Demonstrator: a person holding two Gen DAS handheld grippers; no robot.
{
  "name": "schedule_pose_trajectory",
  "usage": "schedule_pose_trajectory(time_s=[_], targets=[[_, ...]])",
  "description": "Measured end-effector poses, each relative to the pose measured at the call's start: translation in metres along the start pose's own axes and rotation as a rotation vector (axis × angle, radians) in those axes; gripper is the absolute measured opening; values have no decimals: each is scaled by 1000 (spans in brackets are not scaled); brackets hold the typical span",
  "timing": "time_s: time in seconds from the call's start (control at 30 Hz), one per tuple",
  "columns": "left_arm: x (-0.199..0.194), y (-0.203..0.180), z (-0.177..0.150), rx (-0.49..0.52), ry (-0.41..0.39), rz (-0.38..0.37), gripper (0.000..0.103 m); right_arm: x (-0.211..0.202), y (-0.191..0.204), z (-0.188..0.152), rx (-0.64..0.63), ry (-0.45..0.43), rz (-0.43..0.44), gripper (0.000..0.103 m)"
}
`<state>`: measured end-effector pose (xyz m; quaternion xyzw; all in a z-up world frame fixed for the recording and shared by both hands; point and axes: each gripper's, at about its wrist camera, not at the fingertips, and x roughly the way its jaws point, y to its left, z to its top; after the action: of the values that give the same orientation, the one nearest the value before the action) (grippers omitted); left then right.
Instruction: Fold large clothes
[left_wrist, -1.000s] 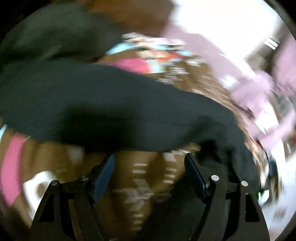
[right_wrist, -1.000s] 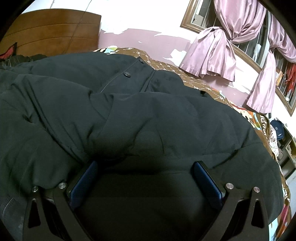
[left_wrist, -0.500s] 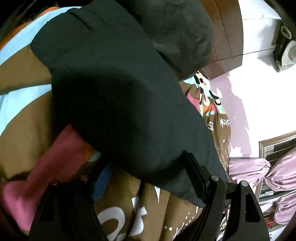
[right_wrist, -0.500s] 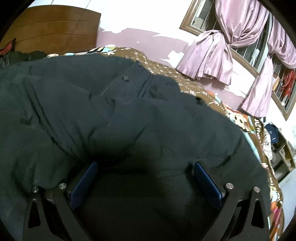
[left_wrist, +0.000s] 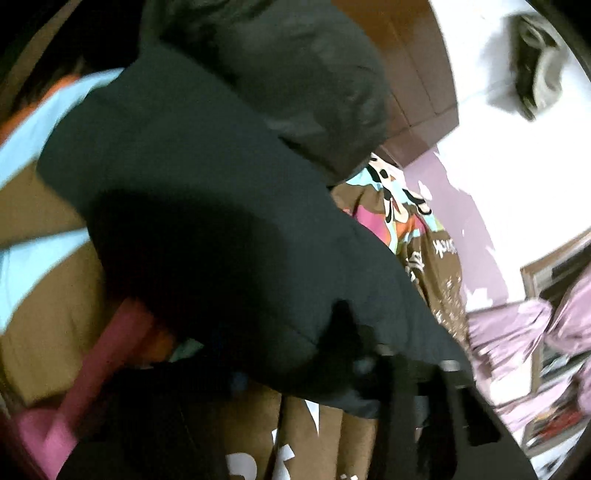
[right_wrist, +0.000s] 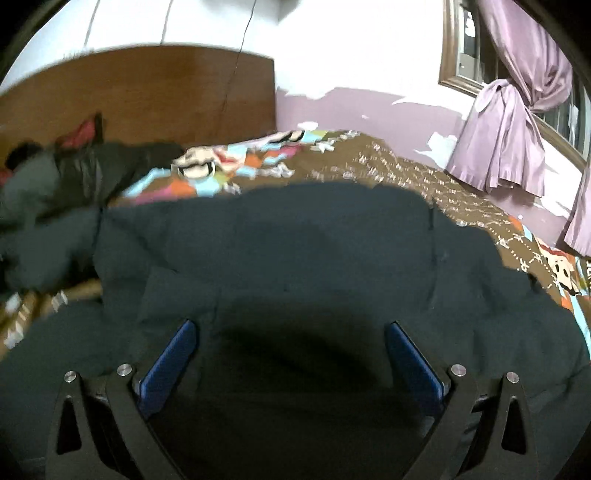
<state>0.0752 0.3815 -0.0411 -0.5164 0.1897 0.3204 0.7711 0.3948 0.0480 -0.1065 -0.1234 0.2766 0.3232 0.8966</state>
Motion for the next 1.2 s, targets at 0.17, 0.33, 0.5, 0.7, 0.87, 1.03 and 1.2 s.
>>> schedule_pose_trajectory(time_s=[0.17, 0.33, 0.5, 0.7, 0.87, 1.03, 1.2], targets=[[-19, -31, -6, 150, -79, 10, 10, 1, -18, -7, 86, 5, 68, 103], [-44, -91, -9, 360, -167, -47, 7, -31, -33, -12, 178, -43, 59, 103], [-69, -173, -23, 621, -243, -163, 6, -70, -62, -18, 314, -82, 19, 103], [-84, -279, -83, 932, -260, -379, 6, -112, -120, -31, 498, -103, -74, 103], [-68, -350, -164, 1180, -161, -549, 6, -144, -185, -54, 713, -112, -164, 103], [-33, -378, -265, 1421, 47, -637, 6, -175, -232, -87, 861, -141, -206, 103], [27, -369, -347, 1510, 304, -609, 6, -195, -263, -126, 980, -203, -79, 103]])
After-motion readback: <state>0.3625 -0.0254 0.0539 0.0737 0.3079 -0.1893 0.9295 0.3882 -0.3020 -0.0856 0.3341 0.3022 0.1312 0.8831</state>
